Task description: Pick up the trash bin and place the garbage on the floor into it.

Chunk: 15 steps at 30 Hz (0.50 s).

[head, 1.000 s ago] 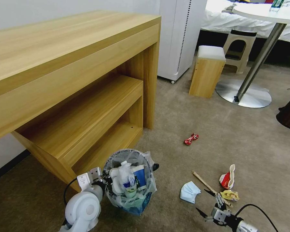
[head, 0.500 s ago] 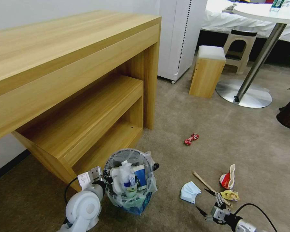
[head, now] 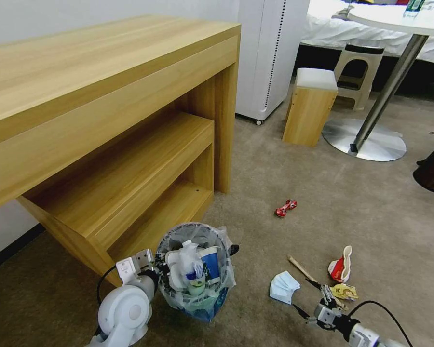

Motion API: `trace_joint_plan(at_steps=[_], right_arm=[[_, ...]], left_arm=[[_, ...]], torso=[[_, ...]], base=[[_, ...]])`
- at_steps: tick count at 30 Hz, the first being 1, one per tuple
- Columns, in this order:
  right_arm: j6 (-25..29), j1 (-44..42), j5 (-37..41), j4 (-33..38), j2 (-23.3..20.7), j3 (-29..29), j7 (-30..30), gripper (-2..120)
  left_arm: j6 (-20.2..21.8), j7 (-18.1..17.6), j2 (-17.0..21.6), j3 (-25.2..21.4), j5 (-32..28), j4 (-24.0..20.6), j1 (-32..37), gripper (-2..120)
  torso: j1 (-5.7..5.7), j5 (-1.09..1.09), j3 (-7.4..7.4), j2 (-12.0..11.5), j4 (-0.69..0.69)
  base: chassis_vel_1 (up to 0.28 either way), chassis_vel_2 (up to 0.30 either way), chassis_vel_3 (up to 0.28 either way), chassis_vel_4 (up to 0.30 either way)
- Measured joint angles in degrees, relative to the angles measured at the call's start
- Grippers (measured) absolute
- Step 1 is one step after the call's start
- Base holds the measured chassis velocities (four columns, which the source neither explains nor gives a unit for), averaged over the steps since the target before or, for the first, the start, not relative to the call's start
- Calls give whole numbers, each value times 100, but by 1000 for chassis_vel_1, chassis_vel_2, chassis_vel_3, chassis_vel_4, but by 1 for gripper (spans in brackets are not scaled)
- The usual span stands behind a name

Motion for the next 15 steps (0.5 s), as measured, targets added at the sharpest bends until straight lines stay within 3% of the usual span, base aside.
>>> trace_joint_plan(at_steps=[15], right_arm=[[168,486,-80,-560,341,-303,52,100]], left_arm=[[-5,0,-16,3,-2,-22,24,0]], torso=[[0,0,-1,0,0]], base=[[0,0,0,0]])
